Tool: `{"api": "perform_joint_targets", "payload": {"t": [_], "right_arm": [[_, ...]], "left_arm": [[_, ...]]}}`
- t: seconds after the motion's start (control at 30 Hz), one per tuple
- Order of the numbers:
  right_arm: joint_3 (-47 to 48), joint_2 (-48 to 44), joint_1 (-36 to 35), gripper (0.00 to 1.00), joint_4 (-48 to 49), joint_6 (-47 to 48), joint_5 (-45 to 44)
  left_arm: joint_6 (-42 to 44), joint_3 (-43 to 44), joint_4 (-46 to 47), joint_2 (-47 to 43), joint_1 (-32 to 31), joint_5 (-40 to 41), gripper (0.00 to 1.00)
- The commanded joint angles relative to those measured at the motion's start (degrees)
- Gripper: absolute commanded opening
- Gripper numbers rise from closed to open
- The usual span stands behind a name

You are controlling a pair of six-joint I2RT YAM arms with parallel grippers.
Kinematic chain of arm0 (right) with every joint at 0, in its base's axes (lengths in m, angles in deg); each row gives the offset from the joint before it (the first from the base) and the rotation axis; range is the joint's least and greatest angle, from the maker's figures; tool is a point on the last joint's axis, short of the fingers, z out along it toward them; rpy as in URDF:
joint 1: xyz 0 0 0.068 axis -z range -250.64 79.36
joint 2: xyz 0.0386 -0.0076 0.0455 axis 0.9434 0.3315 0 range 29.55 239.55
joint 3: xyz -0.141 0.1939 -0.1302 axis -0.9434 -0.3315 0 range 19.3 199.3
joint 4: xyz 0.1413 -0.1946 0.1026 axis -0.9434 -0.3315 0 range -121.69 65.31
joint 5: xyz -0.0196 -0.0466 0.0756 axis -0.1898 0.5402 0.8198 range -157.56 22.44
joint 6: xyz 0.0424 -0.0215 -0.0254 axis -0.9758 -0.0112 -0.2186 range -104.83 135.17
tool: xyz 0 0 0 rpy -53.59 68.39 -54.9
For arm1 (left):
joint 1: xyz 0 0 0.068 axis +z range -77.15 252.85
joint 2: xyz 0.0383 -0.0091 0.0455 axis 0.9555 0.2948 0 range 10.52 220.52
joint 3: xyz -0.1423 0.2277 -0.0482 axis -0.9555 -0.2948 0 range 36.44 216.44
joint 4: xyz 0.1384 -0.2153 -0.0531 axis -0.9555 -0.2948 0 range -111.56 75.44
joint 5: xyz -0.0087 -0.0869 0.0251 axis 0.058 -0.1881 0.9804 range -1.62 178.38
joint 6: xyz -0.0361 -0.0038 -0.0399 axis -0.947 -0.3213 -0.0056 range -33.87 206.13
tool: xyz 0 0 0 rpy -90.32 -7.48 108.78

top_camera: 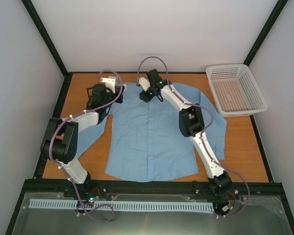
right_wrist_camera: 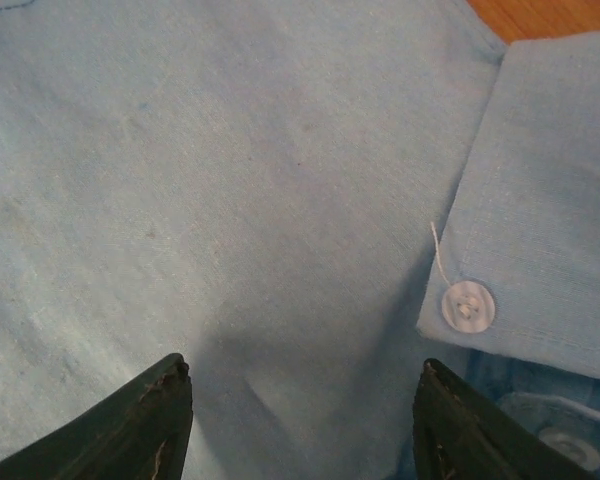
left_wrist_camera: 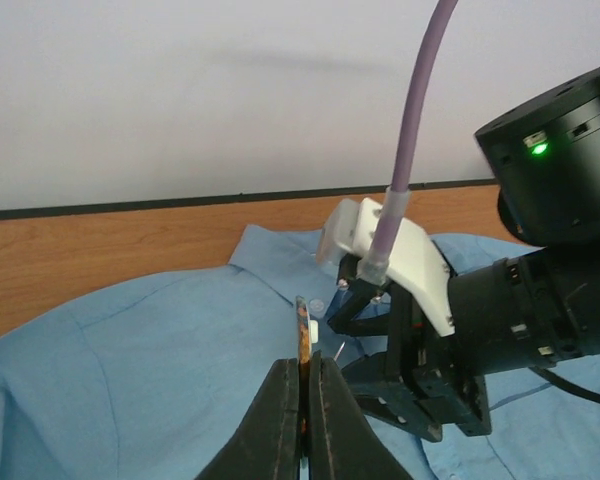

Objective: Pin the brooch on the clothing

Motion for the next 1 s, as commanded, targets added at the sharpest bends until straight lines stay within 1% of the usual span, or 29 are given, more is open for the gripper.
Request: {"api": "perform_joint_targets", "payload": {"t": [0.0, 0.07, 0.1, 0.17, 0.27, 0.33, 0.37, 0.43, 0.47, 0.73, 0.87, 0.9, 0.93, 0.97], "right_arm": [[2.3, 3.5, -0.7, 0.59, -1.1, -1.0, -1.6], [3.1, 4.8, -1.1, 0.56, -2.4, -0.8, -2.9], [3.1, 5.3, -1.2, 0.51, -3.0, -0.8, -3.3], [3.1, 6.1, -1.2, 0.37, -3.8, -1.2, -3.4], [4.0, 6.7, -1.1, 0.24, -5.0, -1.9, -3.0], [4.0, 6.5, -1.0, 0.12, -4.9, -2.0, -2.9], [4.1, 6.4, -1.0, 0.1, -4.7, -2.0, -2.6], [4.2, 5.6, -0.9, 0.07, -3.8, -2.1, -1.9], [4.3, 4.9, -0.9, 0.04, -3.2, -2.2, -1.5], [4.2, -1.2, -0.7, 0.03, 0.3, -2.2, 1.2], [1.6, -4.5, -0.8, 0.03, -0.5, 1.2, 2.1], [1.1, -4.7, -0.8, 0.09, -1.5, 2.1, 2.0], [0.7, -4.6, -0.7, 0.19, -2.2, 2.1, 1.0], [0.5, -4.3, -0.8, 0.24, -2.9, 1.9, 0.6]], "left_arm": [[-0.6, -0.3, 2.0, -2.9, 0.6, -1.4, 0.01], [-0.7, -0.5, 1.9, -3.3, 0.6, -1.3, 0.01], [-0.7, -0.6, 1.9, -3.5, 0.6, -1.3, 0.01], [-0.8, -0.9, 1.8, -3.9, 0.6, -1.4, 0.01], [-0.8, -1.3, 1.6, -4.5, 0.6, -1.4, 0.01], [-0.7, -1.5, 1.6, -4.6, 0.6, -1.3, 0.01], [-0.7, -1.6, 1.6, -4.4, 0.6, -1.1, 0.01], [-0.4, -1.6, 1.7, -4.0, 0.6, -0.8, 0.01], [-0.2, -1.5, 1.7, -3.6, 0.6, -0.8, 0.01], [1.6, 1.0, 1.5, 0.0, 0.8, 0.3, 0.01], [1.4, 0.8, 1.5, -0.3, 0.8, 0.3, 0.01], [1.4, 0.5, 1.5, -0.6, 0.8, 0.4, 0.01], [1.4, 0.2, 1.5, -0.8, 0.8, 0.4, 0.01], [1.1, -0.2, 1.5, -1.1, 0.8, 0.6, 0.01]]}}
